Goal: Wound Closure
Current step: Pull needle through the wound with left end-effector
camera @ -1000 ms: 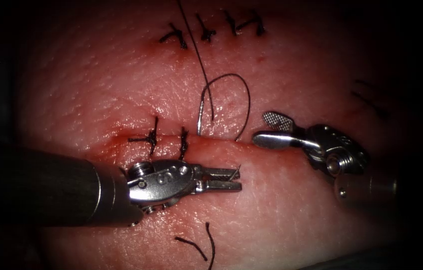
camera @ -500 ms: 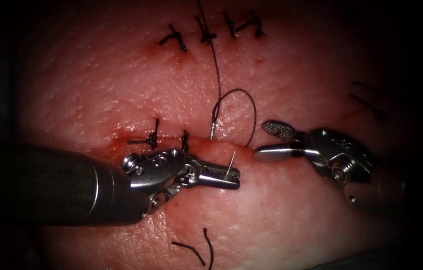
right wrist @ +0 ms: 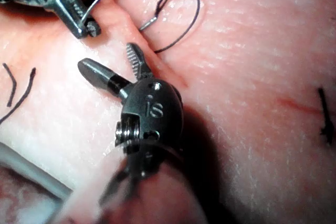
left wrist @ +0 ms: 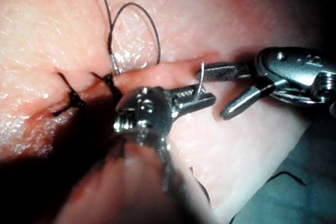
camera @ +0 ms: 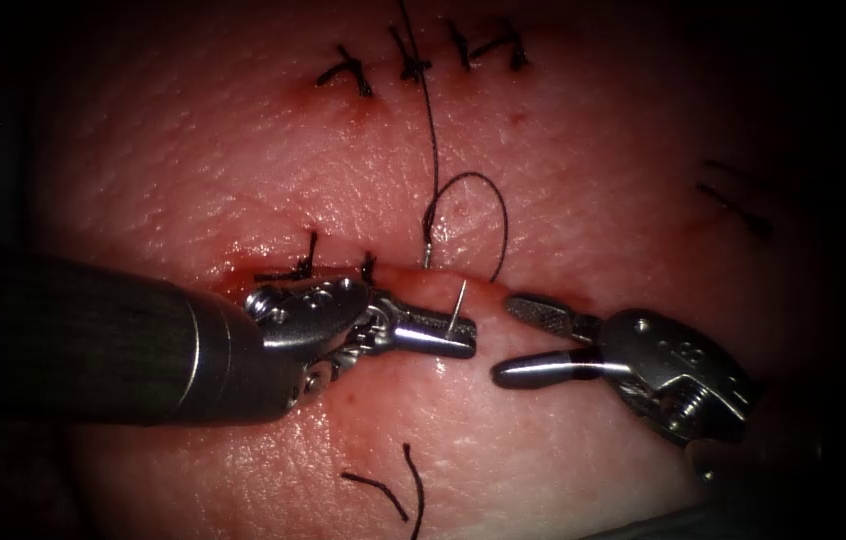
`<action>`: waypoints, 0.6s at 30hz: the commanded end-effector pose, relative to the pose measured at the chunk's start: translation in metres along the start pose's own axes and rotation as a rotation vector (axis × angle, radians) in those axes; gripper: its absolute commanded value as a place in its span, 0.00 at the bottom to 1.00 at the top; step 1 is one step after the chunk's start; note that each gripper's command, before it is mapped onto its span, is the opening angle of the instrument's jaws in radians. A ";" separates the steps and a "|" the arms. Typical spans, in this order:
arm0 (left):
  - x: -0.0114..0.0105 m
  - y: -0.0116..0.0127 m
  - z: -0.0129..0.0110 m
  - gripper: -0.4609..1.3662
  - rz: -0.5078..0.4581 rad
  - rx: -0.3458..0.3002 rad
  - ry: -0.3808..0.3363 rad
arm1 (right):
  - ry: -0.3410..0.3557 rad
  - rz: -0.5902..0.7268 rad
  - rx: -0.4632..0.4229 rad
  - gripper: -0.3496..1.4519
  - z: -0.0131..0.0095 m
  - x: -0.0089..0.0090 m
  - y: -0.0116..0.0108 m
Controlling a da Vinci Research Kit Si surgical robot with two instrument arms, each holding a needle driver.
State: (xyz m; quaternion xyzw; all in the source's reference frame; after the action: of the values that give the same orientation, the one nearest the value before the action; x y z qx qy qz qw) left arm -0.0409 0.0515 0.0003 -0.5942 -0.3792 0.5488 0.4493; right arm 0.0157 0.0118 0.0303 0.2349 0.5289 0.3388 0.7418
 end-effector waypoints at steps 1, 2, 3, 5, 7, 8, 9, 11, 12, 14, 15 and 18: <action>0.0003 0.0004 0.0000 0.06 -0.048 -0.007 0.004 | -0.008 -0.009 -0.005 0.68 0.0005 -0.0007 0.0002; 0.0004 0.0005 0.0000 0.06 -0.067 -0.007 0.004 | -0.013 -0.015 -0.007 0.68 0.0008 -0.0011 0.0003; 0.0007 0.0008 0.0000 0.06 -0.090 -0.008 0.005 | -0.033 -0.024 -0.013 0.68 0.0014 -0.0018 0.0004; 0.0013 0.0013 0.0001 0.06 -0.134 -0.013 0.010 | -0.062 -0.035 -0.020 0.68 0.0020 -0.0027 0.0006; 0.0020 0.0019 0.0001 0.06 -0.198 -0.015 0.015 | -0.070 -0.045 -0.025 0.68 0.0024 -0.0035 0.0009; 0.0023 0.0021 0.0001 0.06 -0.203 -0.015 0.015 | -0.070 -0.051 -0.027 0.68 0.0026 -0.0040 0.0011; 0.0025 0.0023 0.0001 0.06 -0.206 -0.016 0.016 | -0.070 -0.054 -0.028 0.68 0.0026 -0.0042 0.0012; 0.0033 0.0030 -0.0001 0.06 -0.237 -0.016 0.018 | -0.069 -0.061 -0.039 0.68 0.0027 -0.0047 0.0016; 0.0035 0.0032 -0.0001 0.06 -0.240 -0.017 0.018 | -0.072 -0.064 -0.043 0.68 0.0027 -0.0049 0.0017; 0.0042 0.0038 -0.0003 0.06 -0.262 -0.020 0.018 | -0.072 -0.068 -0.049 0.68 0.0026 -0.0052 0.0019; 0.0045 0.0041 -0.0003 0.06 -0.285 -0.022 0.018 | -0.072 -0.069 -0.049 0.67 0.0026 -0.0053 0.0019; 0.0052 0.0050 -0.0005 0.06 -0.357 -0.031 0.016 | -0.072 -0.071 -0.051 0.67 0.0026 -0.0054 0.0019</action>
State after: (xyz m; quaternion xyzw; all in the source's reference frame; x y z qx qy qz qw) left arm -0.0400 0.0547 -0.0064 -0.5198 -0.4864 0.4492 0.5398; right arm 0.0165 0.0091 0.0360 0.2091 0.5013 0.3165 0.7777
